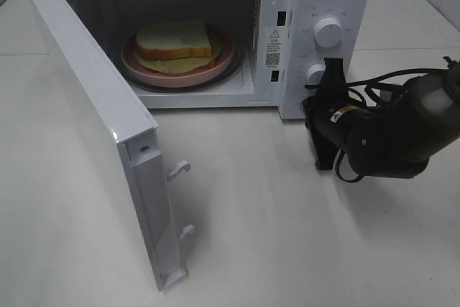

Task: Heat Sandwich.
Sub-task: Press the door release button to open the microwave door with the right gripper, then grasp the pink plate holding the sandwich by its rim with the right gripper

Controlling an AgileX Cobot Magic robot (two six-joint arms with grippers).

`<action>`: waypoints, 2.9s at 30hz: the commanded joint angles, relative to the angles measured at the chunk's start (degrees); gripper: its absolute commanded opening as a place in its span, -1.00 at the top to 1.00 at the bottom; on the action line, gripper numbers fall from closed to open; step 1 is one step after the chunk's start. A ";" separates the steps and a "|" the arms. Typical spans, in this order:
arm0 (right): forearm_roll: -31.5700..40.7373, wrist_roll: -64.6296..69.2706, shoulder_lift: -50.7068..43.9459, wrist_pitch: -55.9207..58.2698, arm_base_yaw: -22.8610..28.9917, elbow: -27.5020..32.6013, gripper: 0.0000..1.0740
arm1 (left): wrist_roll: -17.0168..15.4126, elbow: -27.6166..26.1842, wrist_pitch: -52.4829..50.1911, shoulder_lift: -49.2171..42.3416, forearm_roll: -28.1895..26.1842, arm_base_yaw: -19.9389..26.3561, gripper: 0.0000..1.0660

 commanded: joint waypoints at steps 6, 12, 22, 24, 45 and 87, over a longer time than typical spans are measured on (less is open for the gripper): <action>-4.70 -0.23 -4.47 1.09 0.00 3.78 0.99 | -0.06 0.23 0.00 -1.60 -0.17 0.17 -0.94; -5.16 -1.60 -8.59 5.16 0.00 7.56 0.99 | -0.06 0.23 0.00 -1.60 -0.17 0.17 -0.94; -5.16 -6.82 -18.28 13.69 0.00 14.32 0.94 | -0.06 0.23 0.00 -1.60 -0.17 0.17 -0.94; -5.16 -10.37 -21.20 18.05 0.00 15.30 0.92 | -0.06 0.23 0.00 -1.60 -0.17 0.17 -0.94; -5.39 -36.55 -37.41 50.19 -0.17 12.89 0.83 | -0.06 0.23 0.00 -1.60 -0.17 0.17 -0.94; -27.16 -143.47 -37.41 94.02 -0.17 -8.08 0.74 | -0.06 0.23 0.00 -1.60 -0.17 0.17 -0.94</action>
